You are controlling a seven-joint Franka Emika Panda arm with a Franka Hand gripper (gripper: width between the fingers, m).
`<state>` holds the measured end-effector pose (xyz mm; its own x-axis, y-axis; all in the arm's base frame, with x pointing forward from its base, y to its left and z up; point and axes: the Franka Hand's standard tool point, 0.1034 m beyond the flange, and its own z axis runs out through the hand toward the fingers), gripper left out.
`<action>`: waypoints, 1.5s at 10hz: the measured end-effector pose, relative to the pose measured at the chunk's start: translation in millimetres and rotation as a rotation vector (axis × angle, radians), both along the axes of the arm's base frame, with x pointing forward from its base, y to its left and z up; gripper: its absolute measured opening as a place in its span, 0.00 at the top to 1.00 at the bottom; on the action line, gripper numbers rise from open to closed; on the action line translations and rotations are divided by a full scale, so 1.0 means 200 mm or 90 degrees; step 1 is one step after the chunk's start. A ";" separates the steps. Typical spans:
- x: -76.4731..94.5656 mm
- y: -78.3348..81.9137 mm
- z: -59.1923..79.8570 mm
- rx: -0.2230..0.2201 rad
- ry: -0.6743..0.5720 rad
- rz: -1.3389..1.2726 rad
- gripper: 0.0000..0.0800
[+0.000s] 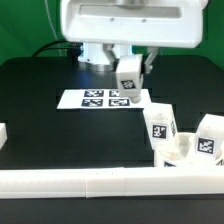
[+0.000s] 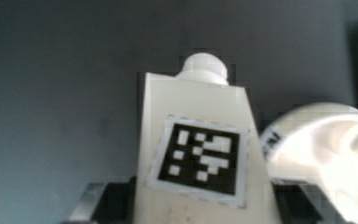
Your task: Assemble stool
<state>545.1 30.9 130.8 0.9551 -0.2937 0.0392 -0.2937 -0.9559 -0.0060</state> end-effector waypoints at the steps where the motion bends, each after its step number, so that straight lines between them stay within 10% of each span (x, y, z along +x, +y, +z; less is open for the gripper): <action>1: 0.00 0.07 0.00 -0.003 -0.046 0.005 0.59; 5: 0.00 0.11 -0.03 -0.013 -0.145 0.013 0.59; 8: 0.08 0.36 0.00 -0.061 -0.099 0.142 0.59; 15: 0.14 0.43 -0.05 -0.098 -0.124 0.258 0.59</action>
Offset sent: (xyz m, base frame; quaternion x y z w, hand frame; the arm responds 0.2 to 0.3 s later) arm 0.0000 0.0000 0.0000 0.0000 0.1938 0.0000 0.9810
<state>572.5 116.3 121.0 0.9621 0.1239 0.2429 0.0954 -0.9874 0.1260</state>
